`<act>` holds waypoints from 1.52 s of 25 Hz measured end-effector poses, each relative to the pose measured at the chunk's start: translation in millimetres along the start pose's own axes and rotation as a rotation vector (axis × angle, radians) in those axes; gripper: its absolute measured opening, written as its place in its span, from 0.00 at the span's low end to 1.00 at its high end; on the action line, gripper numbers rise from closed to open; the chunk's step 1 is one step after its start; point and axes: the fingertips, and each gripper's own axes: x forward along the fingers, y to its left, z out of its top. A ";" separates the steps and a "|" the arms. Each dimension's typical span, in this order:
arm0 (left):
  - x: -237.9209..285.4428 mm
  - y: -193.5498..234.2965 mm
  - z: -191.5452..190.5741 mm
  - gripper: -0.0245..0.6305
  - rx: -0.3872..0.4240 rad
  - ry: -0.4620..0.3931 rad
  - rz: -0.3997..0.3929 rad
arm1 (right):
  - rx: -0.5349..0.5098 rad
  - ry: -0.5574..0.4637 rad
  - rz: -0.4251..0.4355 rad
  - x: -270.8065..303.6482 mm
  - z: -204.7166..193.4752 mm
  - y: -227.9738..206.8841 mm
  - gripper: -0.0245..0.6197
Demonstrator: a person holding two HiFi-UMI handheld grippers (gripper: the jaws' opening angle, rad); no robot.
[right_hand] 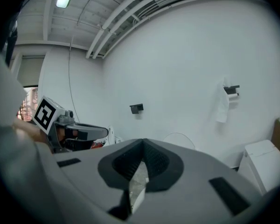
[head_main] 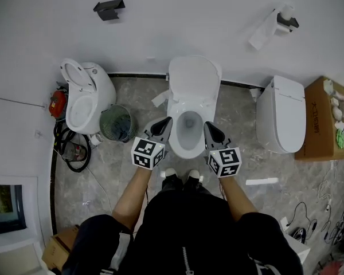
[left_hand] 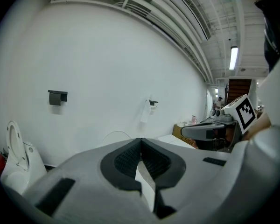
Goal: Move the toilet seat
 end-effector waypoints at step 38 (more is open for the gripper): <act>31.0 -5.3 -144.1 0.16 -0.195 0.247 -0.078 | 0.143 0.182 -0.116 10.9 -113.0 -19.5 0.09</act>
